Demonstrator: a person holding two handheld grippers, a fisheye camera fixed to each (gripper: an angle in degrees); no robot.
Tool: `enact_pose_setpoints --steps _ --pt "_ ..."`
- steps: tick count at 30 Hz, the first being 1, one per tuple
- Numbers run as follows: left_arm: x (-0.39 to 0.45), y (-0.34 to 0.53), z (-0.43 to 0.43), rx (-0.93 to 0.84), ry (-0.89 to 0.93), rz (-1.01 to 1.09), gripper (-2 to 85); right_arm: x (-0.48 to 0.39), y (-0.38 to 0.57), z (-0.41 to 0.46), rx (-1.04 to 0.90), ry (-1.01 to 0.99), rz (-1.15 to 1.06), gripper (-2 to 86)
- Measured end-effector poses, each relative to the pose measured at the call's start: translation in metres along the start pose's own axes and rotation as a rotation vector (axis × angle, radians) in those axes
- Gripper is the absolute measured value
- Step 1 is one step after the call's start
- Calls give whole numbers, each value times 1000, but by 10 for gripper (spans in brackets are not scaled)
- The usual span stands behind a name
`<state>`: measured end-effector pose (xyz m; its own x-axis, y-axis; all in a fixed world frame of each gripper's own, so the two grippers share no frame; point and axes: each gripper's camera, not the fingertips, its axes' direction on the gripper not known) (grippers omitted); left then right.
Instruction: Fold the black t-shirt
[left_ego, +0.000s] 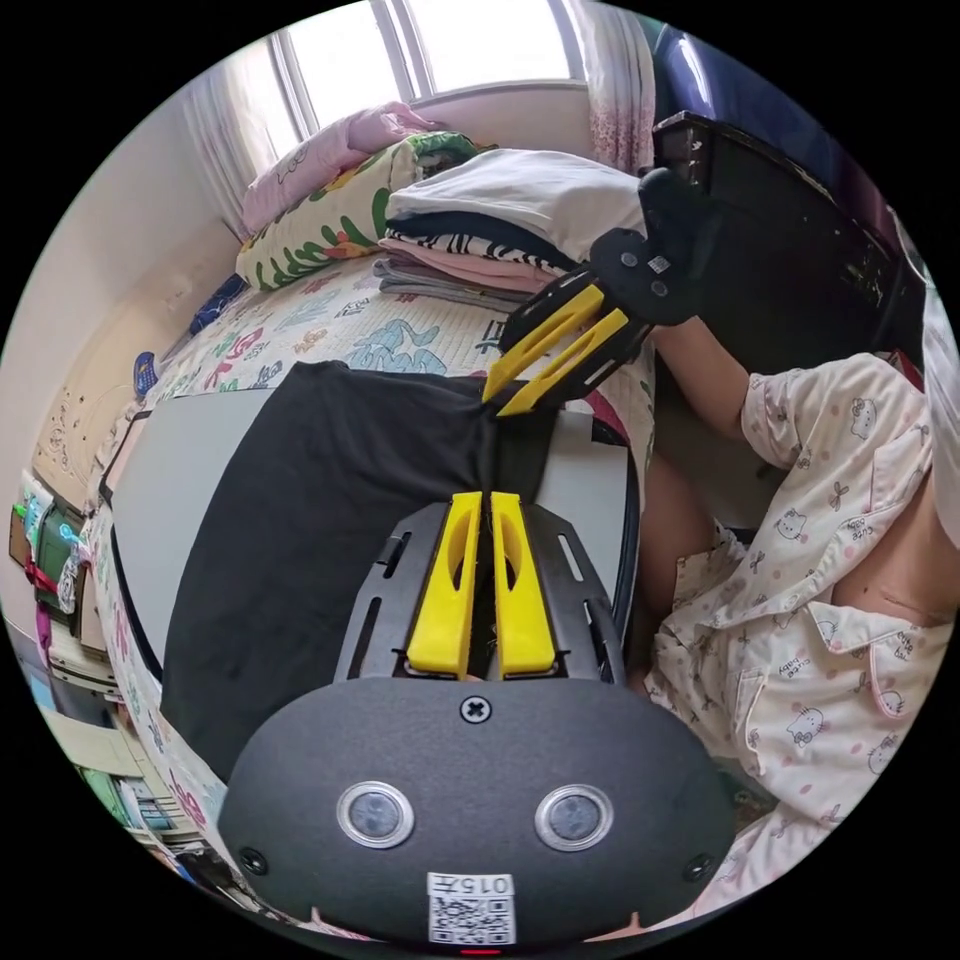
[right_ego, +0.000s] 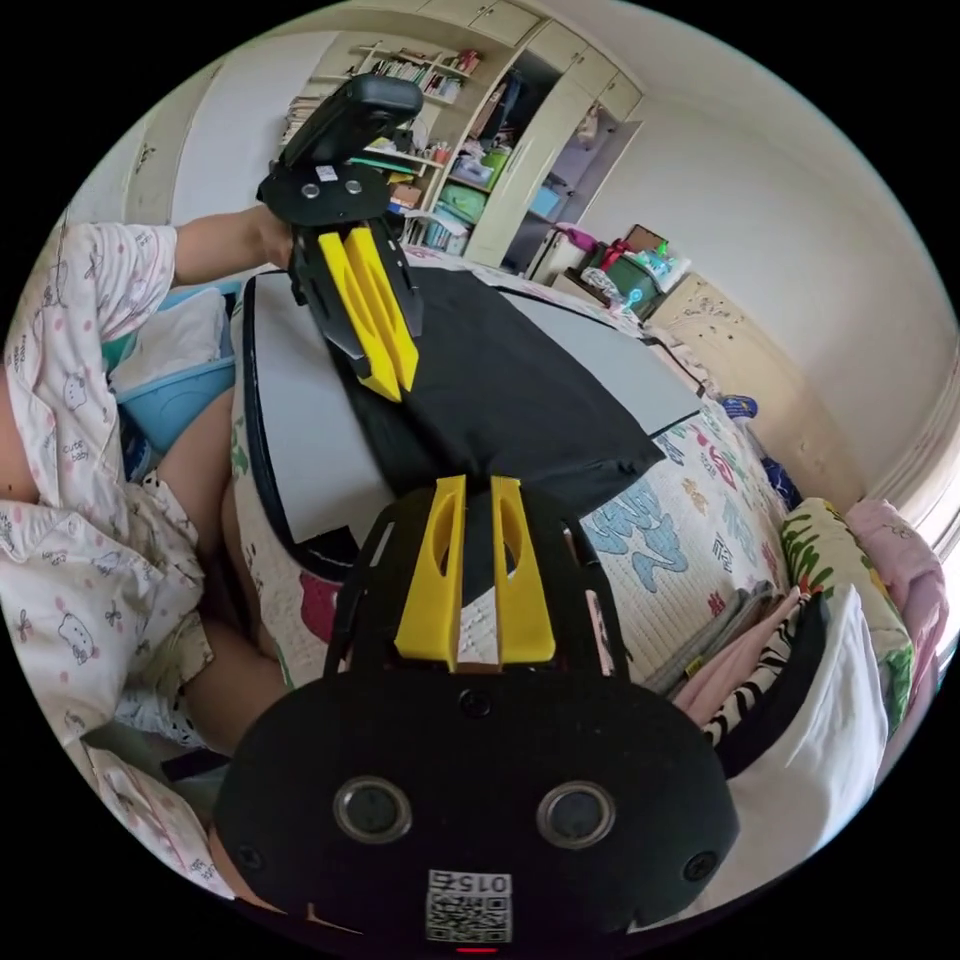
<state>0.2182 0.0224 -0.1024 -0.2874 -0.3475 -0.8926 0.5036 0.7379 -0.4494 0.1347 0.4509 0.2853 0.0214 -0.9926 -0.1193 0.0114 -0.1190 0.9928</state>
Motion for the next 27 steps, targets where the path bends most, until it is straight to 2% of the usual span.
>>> enact_pose_setpoints --steps 5,11,22,27 --pt "-15 30 4 18 -9 1 11 -27 -28 -17 11 18 -50 76" --pt "-30 63 16 25 -5 -5 12 -42 -72 -20 -25 55 -56 1" --pt "-39 119 62 -33 17 44 21 -43 -124 -60 -61 53 -31 -9" --pt "-51 140 54 14 138 52 72 -5 -119 -109 -84 121 285 14"
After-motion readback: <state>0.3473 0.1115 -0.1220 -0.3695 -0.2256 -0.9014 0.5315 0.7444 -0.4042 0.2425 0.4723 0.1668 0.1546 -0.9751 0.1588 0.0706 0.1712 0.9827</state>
